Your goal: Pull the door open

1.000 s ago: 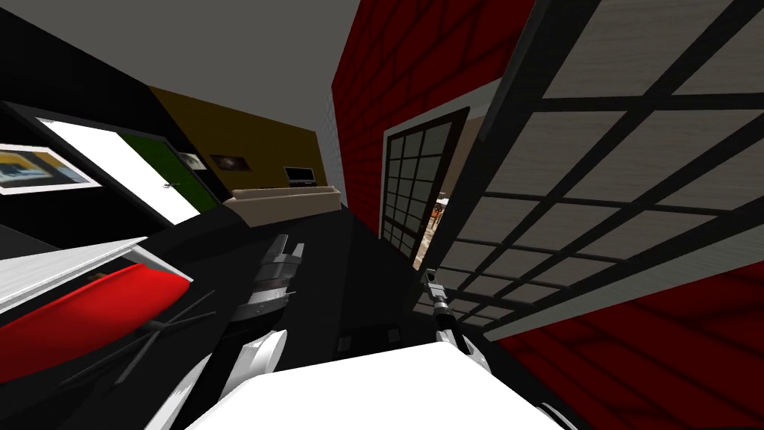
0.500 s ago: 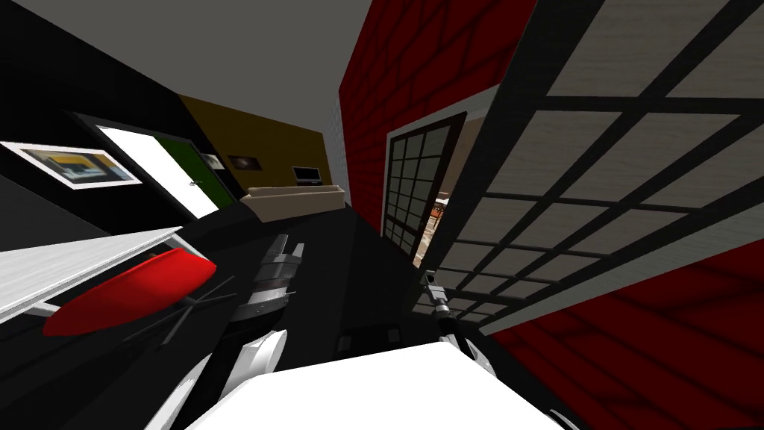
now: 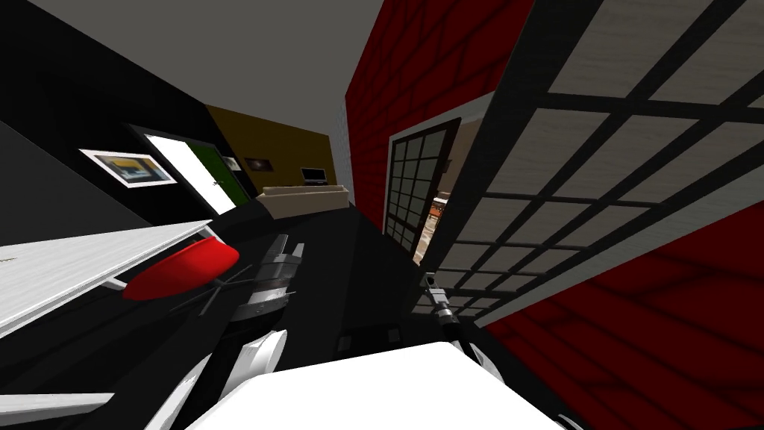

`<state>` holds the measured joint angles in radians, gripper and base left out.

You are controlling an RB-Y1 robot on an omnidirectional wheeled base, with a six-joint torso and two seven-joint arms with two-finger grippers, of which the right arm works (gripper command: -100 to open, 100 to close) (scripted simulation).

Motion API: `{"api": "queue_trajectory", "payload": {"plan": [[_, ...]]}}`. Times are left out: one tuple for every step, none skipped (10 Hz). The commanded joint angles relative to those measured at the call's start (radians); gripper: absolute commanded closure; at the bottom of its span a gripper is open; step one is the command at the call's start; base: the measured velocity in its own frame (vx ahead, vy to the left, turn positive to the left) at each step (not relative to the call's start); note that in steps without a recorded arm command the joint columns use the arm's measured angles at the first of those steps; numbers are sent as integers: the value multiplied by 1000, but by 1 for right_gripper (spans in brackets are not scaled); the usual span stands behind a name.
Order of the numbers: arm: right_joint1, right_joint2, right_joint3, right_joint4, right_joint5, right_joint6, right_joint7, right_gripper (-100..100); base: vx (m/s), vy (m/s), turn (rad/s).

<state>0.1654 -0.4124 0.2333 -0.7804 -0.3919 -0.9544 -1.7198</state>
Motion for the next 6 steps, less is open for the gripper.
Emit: {"api": "queue_trajectory", "payload": {"plan": [[0,0,0,0,0,0,0,100,-89,-8,13],[10,-9,13,5,9,-17,-15,100,-135,-20,89],[15,-15,19,6,13,-27,-23,100,-186,-62,134],[21,-23,25,7,18,-40,-33,100,-192,-50,118],[27,-31,33,8,24,-53,-43,100,-227,-30,123],[33,-39,40,9,30,-67,-53,100,-232,-56,119]]}}
